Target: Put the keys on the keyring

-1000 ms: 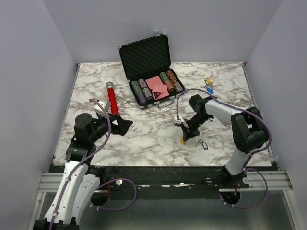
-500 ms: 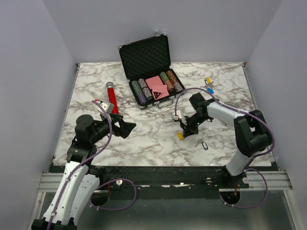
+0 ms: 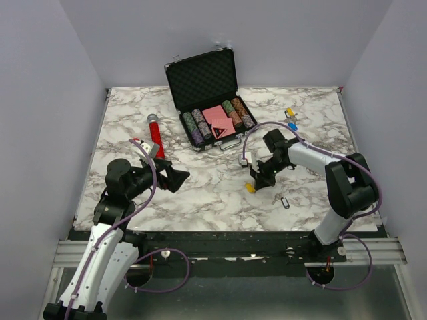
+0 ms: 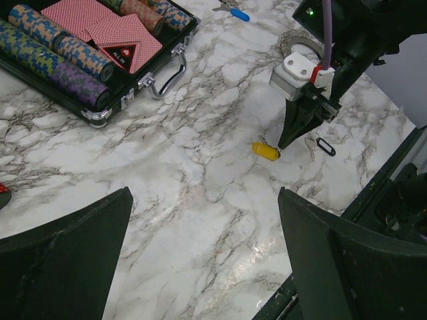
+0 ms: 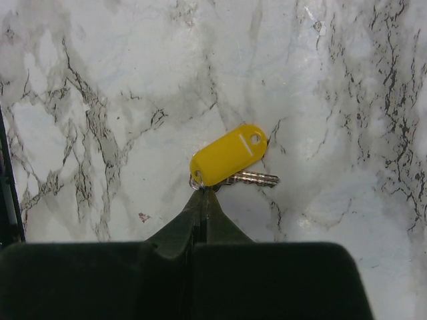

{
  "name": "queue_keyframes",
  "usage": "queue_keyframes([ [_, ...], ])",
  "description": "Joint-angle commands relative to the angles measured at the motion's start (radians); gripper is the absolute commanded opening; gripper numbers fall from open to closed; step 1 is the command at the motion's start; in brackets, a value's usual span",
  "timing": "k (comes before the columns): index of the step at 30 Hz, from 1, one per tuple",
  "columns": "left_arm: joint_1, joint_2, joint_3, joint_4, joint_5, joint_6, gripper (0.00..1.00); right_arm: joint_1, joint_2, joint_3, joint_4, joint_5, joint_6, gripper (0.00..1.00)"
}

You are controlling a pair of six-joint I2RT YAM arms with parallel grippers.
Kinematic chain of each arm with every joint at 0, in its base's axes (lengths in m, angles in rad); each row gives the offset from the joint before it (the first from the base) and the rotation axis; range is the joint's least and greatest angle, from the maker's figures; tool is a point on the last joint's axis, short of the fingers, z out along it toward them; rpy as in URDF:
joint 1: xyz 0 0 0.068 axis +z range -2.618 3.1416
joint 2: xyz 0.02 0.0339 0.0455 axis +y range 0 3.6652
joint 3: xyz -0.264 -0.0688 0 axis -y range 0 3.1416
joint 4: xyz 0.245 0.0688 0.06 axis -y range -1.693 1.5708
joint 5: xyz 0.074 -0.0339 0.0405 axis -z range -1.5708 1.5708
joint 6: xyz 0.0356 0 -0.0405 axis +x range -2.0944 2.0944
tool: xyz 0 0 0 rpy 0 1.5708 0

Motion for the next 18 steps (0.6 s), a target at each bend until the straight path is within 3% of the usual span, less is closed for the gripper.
queue_keyframes([
  [1,-0.005,0.002,-0.005,0.017,0.024,0.014,0.98,0.01,-0.006,-0.022,-0.002,0.002,0.003,0.01],
  [18,-0.008,0.0,-0.004,0.011,0.02,0.017,0.98,0.018,0.01,-0.03,-0.01,-0.006,0.005,0.16],
])
